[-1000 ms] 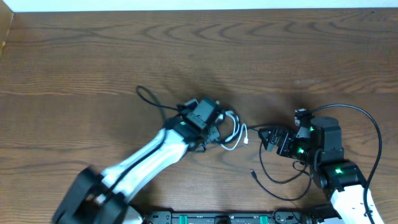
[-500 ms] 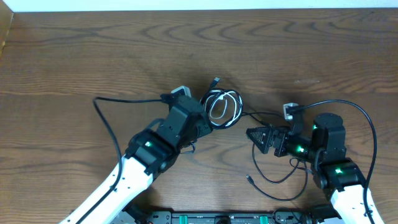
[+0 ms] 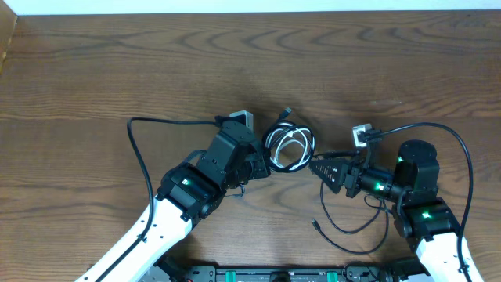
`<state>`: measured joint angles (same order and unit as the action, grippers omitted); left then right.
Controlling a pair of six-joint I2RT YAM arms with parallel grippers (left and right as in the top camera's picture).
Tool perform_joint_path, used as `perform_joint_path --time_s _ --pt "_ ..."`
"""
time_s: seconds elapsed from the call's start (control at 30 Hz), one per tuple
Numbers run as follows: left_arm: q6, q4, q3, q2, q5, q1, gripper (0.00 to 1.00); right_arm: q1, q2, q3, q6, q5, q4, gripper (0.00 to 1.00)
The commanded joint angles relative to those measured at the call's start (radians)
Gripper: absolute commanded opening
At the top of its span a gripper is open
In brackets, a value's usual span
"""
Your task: Untangle cables
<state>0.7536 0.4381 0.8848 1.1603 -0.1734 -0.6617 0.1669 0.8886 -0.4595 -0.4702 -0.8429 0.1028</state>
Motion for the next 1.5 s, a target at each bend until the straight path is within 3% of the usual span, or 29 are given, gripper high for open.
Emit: perform_joint_path --time_s 0.0,0.13,0.23,0.53,1.0,1.23,1.47 --pt "-0.074 -0.004 0.005 0.002 -0.029 0.004 0.08 -0.002 -0.005 -0.016 -0.022 0.028 -0.007 0.58" --pt "-0.115 -0.003 0.005 0.002 -0.029 0.004 0.08 -0.002 -0.005 -0.016 -0.023 -0.006 -0.006 0.39" --pt "-0.126 -0.003 0.005 0.002 -0.029 0.004 0.07 -0.001 -0.005 -0.016 -0.023 -0.031 -0.007 0.32" --pt "-0.134 -0.008 0.005 0.002 -0.066 0.003 0.08 0.043 -0.005 -0.016 -0.022 -0.028 -0.048 0.47" --pt "-0.208 -0.023 0.005 0.002 -0.159 0.003 0.07 0.064 0.133 -0.016 -0.077 0.046 -0.12 0.44" --pt "-0.224 -0.03 0.005 0.002 -0.155 -0.02 0.08 0.064 0.179 -0.016 -0.164 -0.086 -0.24 0.36" --pt "-0.226 -0.081 0.005 0.002 -0.156 -0.047 0.07 0.098 0.18 -0.016 -0.2 -0.04 -0.259 0.39"
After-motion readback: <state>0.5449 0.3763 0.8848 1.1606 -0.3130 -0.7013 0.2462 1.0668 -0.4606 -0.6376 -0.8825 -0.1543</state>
